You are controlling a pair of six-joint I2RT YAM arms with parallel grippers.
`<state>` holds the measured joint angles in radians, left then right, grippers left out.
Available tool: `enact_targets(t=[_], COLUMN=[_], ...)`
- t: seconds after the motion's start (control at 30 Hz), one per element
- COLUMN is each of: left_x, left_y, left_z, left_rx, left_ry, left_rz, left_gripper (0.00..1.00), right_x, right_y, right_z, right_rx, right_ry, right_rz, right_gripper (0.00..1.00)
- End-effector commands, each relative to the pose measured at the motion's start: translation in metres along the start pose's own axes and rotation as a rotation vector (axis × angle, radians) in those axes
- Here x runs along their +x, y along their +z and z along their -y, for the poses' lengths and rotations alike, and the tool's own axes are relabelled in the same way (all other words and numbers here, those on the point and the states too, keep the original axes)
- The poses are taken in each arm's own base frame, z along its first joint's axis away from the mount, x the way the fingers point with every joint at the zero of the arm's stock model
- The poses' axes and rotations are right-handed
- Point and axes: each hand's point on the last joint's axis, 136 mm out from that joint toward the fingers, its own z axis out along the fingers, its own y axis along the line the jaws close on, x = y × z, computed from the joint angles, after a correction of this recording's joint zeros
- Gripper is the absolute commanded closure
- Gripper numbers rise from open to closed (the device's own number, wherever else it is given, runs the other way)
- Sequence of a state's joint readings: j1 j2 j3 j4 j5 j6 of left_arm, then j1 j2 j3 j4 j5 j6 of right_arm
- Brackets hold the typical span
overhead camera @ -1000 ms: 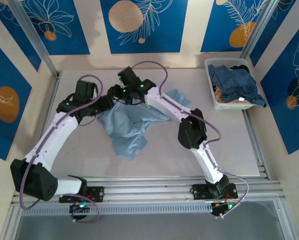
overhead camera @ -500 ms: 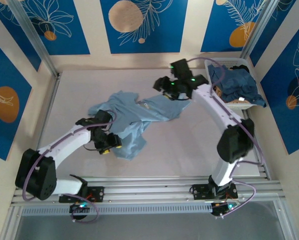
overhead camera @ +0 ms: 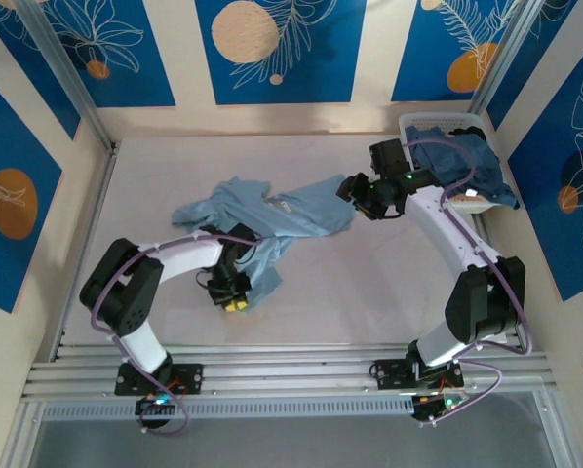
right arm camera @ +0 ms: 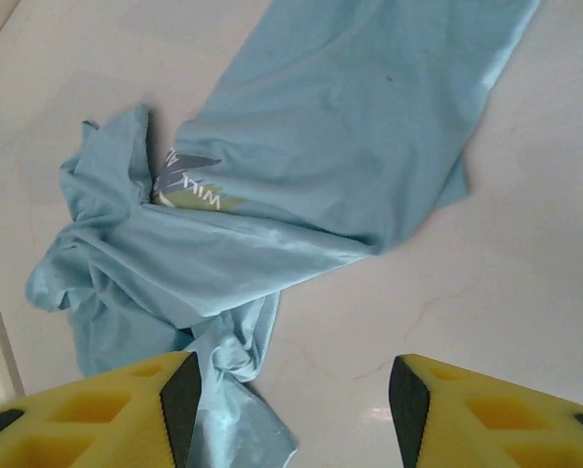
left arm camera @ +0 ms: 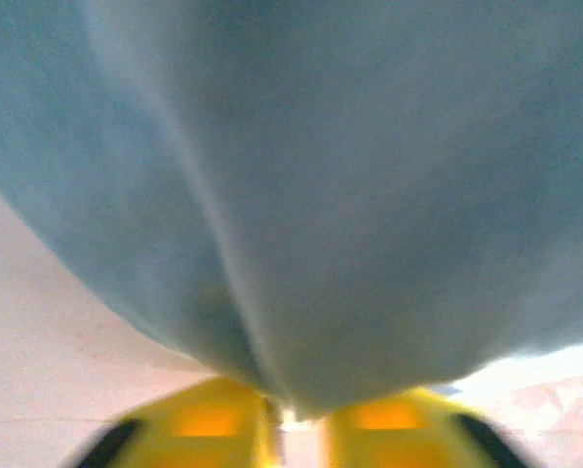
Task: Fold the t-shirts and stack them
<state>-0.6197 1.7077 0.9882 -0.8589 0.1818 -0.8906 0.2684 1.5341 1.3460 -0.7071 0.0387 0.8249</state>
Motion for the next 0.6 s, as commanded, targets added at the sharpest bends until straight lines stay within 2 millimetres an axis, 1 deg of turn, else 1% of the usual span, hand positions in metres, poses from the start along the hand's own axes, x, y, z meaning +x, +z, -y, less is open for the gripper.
enact_targets(t=[0.0, 0.07, 0.13, 0.2, 0.3, 0.4, 0.47, 0.57], left_x=[-0.044, -0.05, -0.052, -0.051, -0.05, -0.048, -0.047, -0.048], left_y=[-0.031, -0.063, -0.09, -0.111, -0.134, -0.148, -0.15, -0.15], left_z=[-0.005, -0.025, -0.049, -0.075, -0.105, -0.12, -0.127, -0.132], left_rx=[-0.055, -0.07, -0.082, -0.08, -0.04, -0.014, -0.025, -0.024], left_ry=[-0.038, -0.076, -0.107, -0.153, -0.218, -0.249, -0.263, -0.283], left_rz=[0.24, 0.332, 0.397, 0.434, 0.481, 0.518, 0.523, 0.529], left_gripper=[1.0, 1.0, 1.0, 1.0, 1.0, 1.0, 1.0, 1.0], right_x=[-0.008, -0.015, -0.019, -0.021, -0.019, -0.011, -0.006, -0.009], right_y=[-0.003, 0.003, 0.012, 0.021, 0.035, 0.054, 0.067, 0.086], right_z=[0.022, 0.032, 0.041, 0.051, 0.059, 0.065, 0.069, 0.071], right_rx=[0.061, 0.094, 0.131, 0.179, 0.22, 0.25, 0.268, 0.279], right_ry=[-0.006, 0.008, 0.037, 0.069, 0.093, 0.111, 0.108, 0.093], right_rz=[0.036, 0.042, 0.033, 0.012, -0.018, -0.063, -0.087, -0.091], right_gripper=[0.45, 0.46, 0.48, 0.5, 0.53, 0.54, 0.54, 0.52])
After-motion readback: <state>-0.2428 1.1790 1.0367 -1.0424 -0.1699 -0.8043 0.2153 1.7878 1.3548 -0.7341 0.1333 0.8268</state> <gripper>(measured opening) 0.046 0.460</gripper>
